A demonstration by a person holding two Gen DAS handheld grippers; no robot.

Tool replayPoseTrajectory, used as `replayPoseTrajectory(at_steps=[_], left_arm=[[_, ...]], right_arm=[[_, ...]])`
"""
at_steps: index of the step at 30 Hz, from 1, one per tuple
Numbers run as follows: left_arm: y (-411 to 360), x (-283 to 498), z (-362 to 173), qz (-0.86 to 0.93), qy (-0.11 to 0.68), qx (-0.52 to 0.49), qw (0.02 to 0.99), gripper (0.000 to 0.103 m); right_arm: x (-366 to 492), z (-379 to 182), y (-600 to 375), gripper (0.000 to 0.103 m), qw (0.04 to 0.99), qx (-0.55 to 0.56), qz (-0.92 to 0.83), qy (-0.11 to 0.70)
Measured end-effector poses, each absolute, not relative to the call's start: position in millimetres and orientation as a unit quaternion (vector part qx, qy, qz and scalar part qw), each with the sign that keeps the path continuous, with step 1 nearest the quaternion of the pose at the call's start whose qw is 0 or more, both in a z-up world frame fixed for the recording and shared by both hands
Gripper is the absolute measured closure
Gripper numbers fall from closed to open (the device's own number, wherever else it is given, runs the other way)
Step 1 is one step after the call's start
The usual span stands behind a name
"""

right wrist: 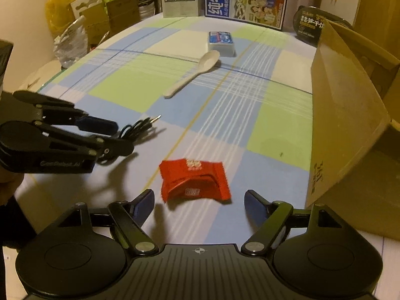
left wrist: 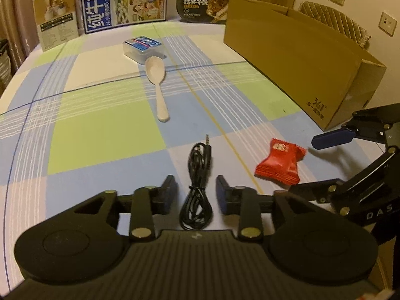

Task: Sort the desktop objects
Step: 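Lift the red packet with the right tool while the left tool lifts the cable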

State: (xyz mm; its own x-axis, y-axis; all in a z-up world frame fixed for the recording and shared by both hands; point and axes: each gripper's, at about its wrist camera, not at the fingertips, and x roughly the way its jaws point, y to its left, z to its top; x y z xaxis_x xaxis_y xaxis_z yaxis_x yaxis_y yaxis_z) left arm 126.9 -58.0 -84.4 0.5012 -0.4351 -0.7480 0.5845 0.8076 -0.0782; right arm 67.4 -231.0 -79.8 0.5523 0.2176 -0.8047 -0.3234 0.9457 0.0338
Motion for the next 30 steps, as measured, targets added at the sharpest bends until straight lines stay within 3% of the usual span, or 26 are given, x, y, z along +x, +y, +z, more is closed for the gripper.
replayPoseTrajectory(at_steps=[9,17,30], left_arm=[[-52,132,-88,-0.299,0.396,0.077,0.865,0.066],[-57,132,-89,-0.315,0.394,0.077,0.86,0.066],[-66,126,-90,-0.327,0.387,0.094,0.857,0.066]], right_arm=[[79,-94,-224,0.03,0.881,-0.069,0.169,0.436],[78,-92,-224,0.059,0.89,-0.063,0.164,0.421],[73,-86,-228,0.063,0.894,-0.056,0.157,0.416]])
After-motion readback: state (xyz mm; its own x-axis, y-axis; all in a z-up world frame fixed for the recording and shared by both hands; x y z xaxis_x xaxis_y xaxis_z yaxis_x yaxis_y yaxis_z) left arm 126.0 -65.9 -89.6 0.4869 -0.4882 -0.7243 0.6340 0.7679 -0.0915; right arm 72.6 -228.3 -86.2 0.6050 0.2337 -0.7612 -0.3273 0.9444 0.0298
